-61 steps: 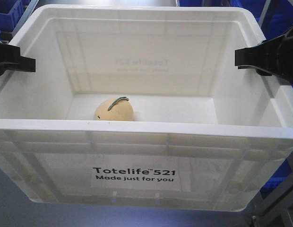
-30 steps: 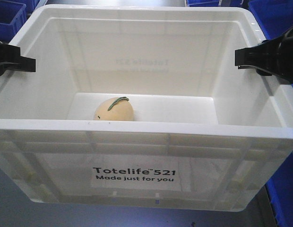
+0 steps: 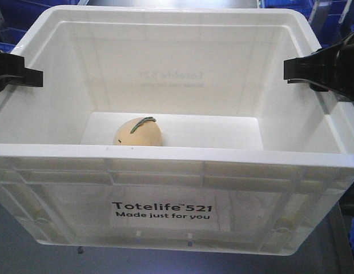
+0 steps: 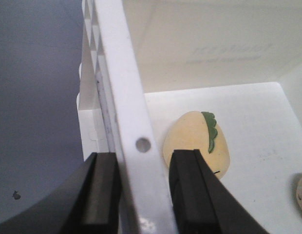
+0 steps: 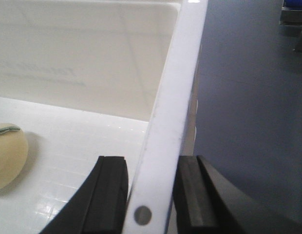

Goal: Place moving items into box and shelve
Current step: 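Hold the crate steady beside the shelving with both grippers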

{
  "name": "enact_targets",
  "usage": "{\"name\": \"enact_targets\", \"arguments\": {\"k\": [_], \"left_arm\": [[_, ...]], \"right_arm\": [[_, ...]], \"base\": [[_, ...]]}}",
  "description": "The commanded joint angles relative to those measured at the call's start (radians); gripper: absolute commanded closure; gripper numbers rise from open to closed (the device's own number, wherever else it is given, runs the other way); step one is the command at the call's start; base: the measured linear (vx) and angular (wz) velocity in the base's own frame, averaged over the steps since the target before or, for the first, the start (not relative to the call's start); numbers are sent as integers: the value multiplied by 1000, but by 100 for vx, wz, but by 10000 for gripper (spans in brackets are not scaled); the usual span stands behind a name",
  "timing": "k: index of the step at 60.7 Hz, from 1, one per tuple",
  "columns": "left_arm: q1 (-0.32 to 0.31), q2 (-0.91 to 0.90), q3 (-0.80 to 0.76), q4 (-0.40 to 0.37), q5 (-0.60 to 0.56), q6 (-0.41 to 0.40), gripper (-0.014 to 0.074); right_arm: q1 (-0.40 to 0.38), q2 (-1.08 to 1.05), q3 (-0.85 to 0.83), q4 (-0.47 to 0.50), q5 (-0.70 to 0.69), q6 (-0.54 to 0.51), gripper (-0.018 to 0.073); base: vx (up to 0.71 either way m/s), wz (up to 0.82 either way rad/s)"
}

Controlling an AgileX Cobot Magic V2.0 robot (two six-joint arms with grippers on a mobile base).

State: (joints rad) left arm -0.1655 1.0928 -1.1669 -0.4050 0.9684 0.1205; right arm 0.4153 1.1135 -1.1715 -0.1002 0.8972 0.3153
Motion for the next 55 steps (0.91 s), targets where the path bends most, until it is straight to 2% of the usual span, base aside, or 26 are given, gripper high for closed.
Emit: {"name": "enact_targets", "arguments": {"k": [1, 55], "left_arm": [[-16, -41, -54, -150, -91, 22, 603], [-16, -41, -54, -150, -91, 22, 603]], "right_arm": [[0, -19, -42, -21, -140, 14, 565], [0, -19, -42, -21, -140, 14, 565]], "base": [[28, 32], [25, 39]]}}
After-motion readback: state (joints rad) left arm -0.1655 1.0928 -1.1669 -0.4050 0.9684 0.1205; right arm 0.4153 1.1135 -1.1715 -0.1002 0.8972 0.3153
